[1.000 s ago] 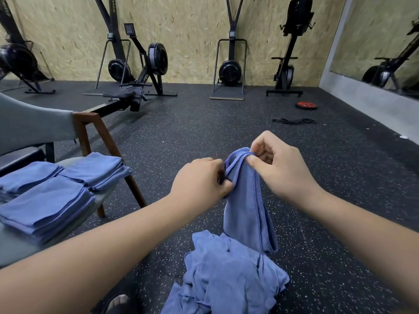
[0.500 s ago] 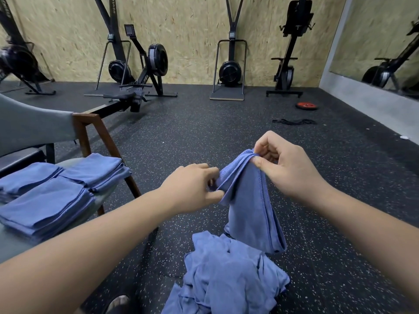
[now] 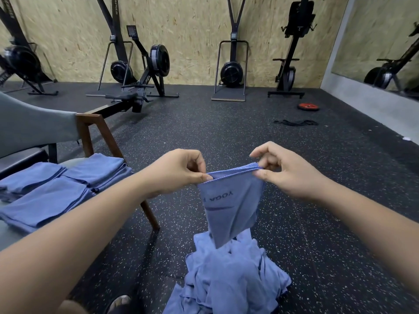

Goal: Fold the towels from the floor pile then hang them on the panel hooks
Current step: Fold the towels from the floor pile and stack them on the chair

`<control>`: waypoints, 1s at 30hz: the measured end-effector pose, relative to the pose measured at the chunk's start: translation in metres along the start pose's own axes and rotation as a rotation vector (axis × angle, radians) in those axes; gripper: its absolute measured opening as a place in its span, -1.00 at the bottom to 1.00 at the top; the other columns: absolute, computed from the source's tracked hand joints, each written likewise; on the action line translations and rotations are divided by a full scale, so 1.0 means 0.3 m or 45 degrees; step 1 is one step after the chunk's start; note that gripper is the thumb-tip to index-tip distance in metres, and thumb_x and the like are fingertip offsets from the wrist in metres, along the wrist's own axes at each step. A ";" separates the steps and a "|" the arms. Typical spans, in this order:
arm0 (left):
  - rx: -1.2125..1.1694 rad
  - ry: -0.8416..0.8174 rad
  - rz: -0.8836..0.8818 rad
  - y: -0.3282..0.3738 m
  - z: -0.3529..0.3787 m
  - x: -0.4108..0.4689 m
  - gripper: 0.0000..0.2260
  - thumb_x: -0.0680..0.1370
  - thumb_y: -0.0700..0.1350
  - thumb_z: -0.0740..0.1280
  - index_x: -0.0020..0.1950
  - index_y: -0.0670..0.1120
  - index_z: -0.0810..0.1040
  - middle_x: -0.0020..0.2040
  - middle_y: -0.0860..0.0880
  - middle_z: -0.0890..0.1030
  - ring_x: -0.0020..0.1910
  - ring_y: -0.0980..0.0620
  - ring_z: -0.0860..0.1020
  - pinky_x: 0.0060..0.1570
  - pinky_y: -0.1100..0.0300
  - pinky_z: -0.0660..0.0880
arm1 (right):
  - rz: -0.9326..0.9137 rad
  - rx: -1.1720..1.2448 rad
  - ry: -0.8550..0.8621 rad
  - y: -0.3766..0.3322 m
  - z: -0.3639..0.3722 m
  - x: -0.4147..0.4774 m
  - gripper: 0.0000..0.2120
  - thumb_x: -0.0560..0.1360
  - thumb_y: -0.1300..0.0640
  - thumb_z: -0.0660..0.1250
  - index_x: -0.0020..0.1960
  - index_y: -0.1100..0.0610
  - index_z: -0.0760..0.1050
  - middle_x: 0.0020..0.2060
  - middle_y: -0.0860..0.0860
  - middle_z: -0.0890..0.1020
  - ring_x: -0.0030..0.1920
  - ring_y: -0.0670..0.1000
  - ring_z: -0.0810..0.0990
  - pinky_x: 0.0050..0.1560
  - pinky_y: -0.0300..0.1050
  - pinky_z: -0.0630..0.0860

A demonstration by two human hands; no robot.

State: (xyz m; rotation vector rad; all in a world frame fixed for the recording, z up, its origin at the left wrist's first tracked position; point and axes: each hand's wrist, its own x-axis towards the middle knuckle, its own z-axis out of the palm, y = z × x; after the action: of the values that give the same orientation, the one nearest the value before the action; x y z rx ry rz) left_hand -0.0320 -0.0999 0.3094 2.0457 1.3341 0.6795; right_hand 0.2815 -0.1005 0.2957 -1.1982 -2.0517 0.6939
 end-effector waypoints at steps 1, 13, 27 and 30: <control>-0.066 -0.034 0.031 0.004 -0.001 -0.006 -0.83 0.59 -0.06 0.55 -0.02 -0.06 0.59 -0.30 0.02 0.62 -0.37 0.15 0.43 -0.31 0.23 0.36 | 0.000 0.015 -0.035 0.000 -0.001 0.003 -0.70 0.60 0.20 0.48 0.23 -0.11 0.57 -0.10 -0.05 0.68 -0.12 0.03 0.60 0.02 -0.05 0.49; 0.171 0.047 0.156 0.035 0.009 -0.012 -0.77 0.59 -0.21 0.34 -0.09 0.08 0.70 -0.22 0.09 0.69 -0.37 0.14 0.43 -0.29 0.18 0.39 | 0.178 0.358 0.006 -0.024 -0.011 0.000 -0.87 0.45 0.10 0.45 0.00 0.01 0.62 -0.05 0.21 0.71 -0.08 0.06 0.50 0.06 0.09 0.35; 0.007 0.366 0.198 0.014 0.004 0.017 -0.80 0.52 0.00 0.61 -0.19 0.00 0.64 -0.35 0.16 0.63 -0.40 0.23 0.46 -0.33 0.28 0.37 | -0.076 -0.009 0.192 -0.028 -0.057 -0.002 -0.72 0.62 0.21 0.45 0.16 -0.16 0.60 -0.11 -0.15 0.64 -0.18 -0.12 0.52 -0.05 -0.28 0.45; -0.224 0.349 0.174 0.001 0.011 0.029 -0.76 0.51 -0.06 0.62 -0.11 -0.02 0.56 -0.23 0.01 0.70 -0.27 0.07 0.56 -0.18 0.08 0.49 | -0.063 -0.064 0.199 -0.022 -0.053 0.000 -0.73 0.61 0.18 0.47 0.16 -0.18 0.62 -0.09 -0.13 0.65 -0.17 -0.07 0.57 -0.01 -0.20 0.49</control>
State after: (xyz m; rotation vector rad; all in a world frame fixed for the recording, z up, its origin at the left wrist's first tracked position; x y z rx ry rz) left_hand -0.0263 -0.0926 0.3083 1.9649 1.2376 1.1312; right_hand 0.2899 -0.1016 0.3108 -1.1869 -1.9718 0.5110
